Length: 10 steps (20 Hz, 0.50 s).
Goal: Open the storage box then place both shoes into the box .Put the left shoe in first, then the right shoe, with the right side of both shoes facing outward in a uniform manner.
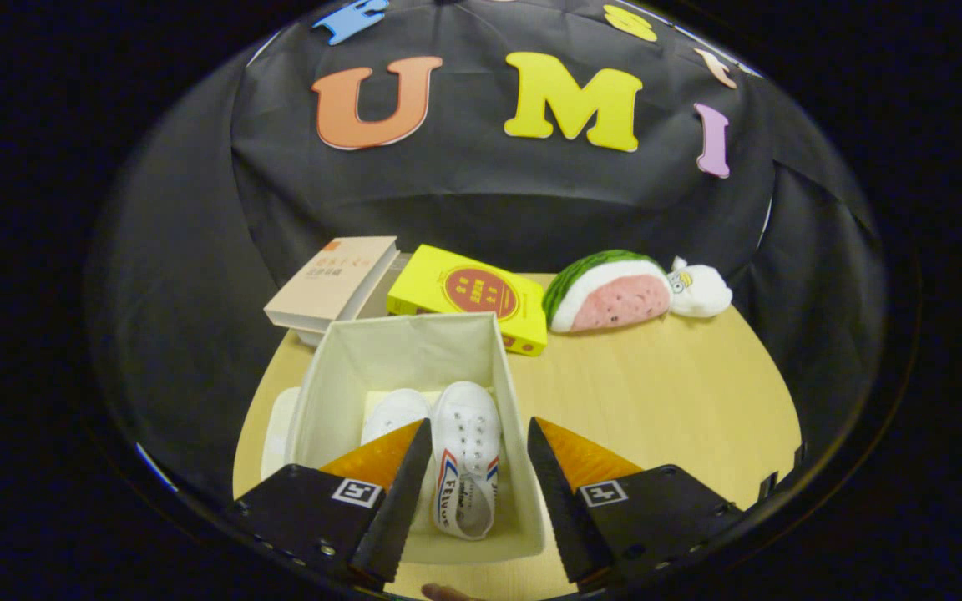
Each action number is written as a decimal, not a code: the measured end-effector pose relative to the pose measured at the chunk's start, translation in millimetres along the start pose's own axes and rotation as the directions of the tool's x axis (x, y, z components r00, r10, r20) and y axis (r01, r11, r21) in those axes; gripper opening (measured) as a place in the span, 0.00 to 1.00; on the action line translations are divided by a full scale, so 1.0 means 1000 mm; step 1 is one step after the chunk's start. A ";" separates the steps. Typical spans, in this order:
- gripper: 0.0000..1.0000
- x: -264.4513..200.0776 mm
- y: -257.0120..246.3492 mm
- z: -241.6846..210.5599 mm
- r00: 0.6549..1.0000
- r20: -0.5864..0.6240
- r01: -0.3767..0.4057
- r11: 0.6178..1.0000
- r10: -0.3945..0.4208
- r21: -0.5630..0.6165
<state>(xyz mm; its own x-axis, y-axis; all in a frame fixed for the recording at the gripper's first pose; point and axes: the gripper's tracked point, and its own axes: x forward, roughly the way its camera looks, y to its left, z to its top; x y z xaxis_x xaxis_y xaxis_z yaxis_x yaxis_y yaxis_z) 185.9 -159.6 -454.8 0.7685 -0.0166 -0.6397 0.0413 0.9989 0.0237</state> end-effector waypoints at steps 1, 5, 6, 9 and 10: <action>0.77 -0.012 -0.005 0.008 0.999 0.032 0.001 1.000 0.000 -0.004; 0.97 -0.061 -0.034 0.037 0.984 0.176 0.034 0.999 -0.033 -0.004; 0.97 -0.073 -0.039 0.043 0.978 0.207 0.032 0.999 -0.031 -0.001; 0.96 -0.108 -0.055 0.062 0.954 0.299 0.021 1.000 -0.021 0.000; 0.96 -0.119 -0.062 0.069 0.945 0.328 0.021 1.000 -0.021 0.004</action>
<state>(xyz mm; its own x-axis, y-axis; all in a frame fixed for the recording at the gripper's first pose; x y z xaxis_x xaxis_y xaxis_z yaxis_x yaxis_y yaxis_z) 135.4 -222.6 -327.1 0.9342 -0.0518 -0.3528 0.0601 0.9981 0.0128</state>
